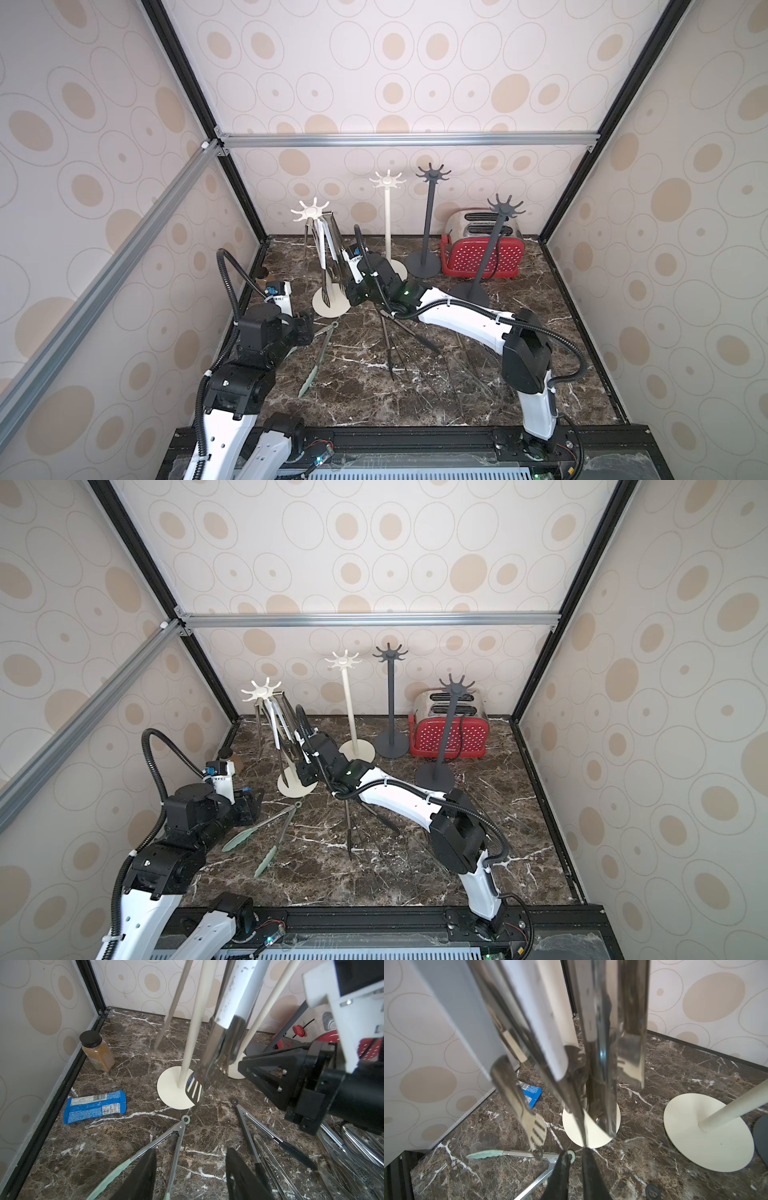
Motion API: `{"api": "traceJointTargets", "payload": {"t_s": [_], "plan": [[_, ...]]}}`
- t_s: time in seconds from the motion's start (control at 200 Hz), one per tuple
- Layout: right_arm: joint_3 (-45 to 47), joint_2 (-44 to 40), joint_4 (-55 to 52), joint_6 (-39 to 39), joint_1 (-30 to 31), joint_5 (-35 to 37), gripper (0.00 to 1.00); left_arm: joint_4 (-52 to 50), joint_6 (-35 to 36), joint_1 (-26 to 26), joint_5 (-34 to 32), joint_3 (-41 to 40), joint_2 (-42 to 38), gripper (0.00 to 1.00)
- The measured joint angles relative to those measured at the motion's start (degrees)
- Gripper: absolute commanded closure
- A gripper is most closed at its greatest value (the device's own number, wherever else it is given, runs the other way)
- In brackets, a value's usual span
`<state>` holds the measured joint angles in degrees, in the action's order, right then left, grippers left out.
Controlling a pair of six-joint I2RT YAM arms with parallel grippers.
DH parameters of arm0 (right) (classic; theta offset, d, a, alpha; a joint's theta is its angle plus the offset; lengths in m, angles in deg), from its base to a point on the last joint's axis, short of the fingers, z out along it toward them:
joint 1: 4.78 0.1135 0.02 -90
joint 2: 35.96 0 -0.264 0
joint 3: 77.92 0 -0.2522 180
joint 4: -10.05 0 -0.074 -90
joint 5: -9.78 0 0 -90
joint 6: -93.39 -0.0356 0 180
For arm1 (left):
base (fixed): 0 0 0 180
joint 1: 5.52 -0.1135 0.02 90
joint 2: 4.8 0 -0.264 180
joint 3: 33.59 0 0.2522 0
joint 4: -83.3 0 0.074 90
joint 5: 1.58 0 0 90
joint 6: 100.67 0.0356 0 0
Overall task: Hang food tongs on kitchen utensil racks
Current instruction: Hang the food tongs on the rack, then move the rack to the center of the board.
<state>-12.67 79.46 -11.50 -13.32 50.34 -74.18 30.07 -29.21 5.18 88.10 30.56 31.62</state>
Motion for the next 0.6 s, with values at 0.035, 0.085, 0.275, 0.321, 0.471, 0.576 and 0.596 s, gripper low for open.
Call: {"api": "traceJointTargets", "payload": {"t_s": [0.035,0.085,0.275,0.321,0.471,0.576,0.596], "plan": [[0.00,0.00,0.00,0.00,0.00,0.00,0.84,0.00,0.00,0.00,0.00,-0.02,0.00,0.46],[0.00,0.00,-0.07,0.00,0.00,0.00,0.84,0.00,0.00,0.00,-0.02,-0.02,0.02,0.46],[0.22,0.00,-0.24,-0.02,0.00,0.00,0.82,-0.02,0.00,0.00,0.00,-0.07,0.00,0.46],[0.28,0.00,-0.24,-0.04,0.00,0.00,0.81,0.00,0.00,0.00,0.00,-0.13,0.00,0.46],[0.72,0.00,-0.31,-0.17,0.00,0.02,0.77,0.00,0.00,0.00,0.00,-0.26,0.07,0.45],[1.79,0.00,-0.13,-0.35,0.00,0.04,0.74,0.00,0.00,0.00,0.09,-0.28,0.31,0.44],[2.10,0.00,-0.09,-0.39,0.00,0.09,0.73,0.00,0.00,0.00,0.13,-0.28,0.42,0.44]]}}
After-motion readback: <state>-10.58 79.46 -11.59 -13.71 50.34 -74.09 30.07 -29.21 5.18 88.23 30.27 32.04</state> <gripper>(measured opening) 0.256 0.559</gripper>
